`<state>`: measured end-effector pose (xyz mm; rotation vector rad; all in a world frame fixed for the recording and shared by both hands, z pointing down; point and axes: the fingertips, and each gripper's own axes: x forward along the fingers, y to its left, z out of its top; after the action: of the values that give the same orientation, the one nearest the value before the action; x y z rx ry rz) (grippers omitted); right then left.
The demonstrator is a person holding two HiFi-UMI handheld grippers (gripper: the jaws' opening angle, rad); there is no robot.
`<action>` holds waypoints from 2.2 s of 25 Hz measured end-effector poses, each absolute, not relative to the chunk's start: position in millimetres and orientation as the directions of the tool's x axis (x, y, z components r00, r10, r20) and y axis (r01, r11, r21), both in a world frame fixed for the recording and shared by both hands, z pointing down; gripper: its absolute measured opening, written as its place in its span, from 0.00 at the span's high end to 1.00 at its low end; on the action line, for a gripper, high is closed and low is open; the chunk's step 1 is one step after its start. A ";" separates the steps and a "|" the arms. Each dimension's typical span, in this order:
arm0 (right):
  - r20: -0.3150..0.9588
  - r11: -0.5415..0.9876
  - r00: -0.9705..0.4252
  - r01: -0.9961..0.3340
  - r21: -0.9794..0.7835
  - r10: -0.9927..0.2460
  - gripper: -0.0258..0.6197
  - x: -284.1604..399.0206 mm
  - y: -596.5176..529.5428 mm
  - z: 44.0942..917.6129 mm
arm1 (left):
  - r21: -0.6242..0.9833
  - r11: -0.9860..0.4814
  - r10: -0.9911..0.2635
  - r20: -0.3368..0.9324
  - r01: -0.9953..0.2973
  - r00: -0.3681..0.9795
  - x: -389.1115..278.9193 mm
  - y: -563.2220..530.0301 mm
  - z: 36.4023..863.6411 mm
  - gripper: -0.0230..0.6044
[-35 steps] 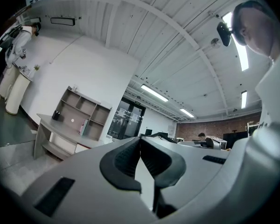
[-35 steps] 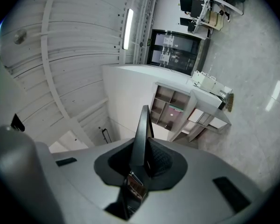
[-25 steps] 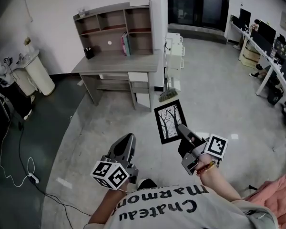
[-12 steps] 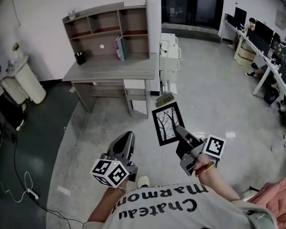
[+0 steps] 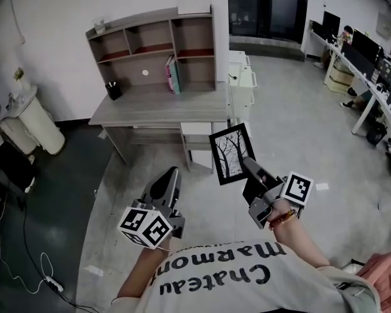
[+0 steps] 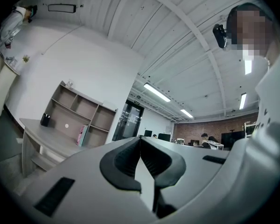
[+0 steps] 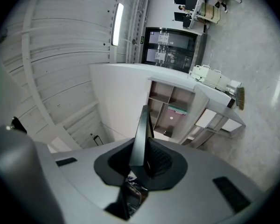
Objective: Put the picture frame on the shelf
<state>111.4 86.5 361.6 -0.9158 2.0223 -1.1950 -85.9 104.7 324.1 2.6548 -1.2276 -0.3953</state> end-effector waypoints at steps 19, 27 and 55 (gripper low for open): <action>-0.096 0.283 -0.588 -0.235 -0.930 -0.803 0.86 91.0 -46.0 394.2 | 0.328 -0.610 -0.785 -0.127 -0.721 0.607 -107.7 -21.2 353.1 0.94; -0.130 0.347 -0.650 -0.216 -0.913 -0.748 0.86 90.8 -163.5 367.7 | 0.315 -0.576 -0.816 -0.170 -0.754 0.553 -104.4 -121.6 329.7 0.94; -0.171 0.367 -0.727 -0.118 -0.923 -0.665 0.86 106.7 -384.7 382.0 | 0.349 -0.351 -0.934 -0.063 -0.869 0.352 -105.2 -323.5 368.9 0.94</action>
<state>106.7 -384.7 382.0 -0.6756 2.1025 -1.3563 -105.2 -323.5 368.9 2.3614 -1.6143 -0.3687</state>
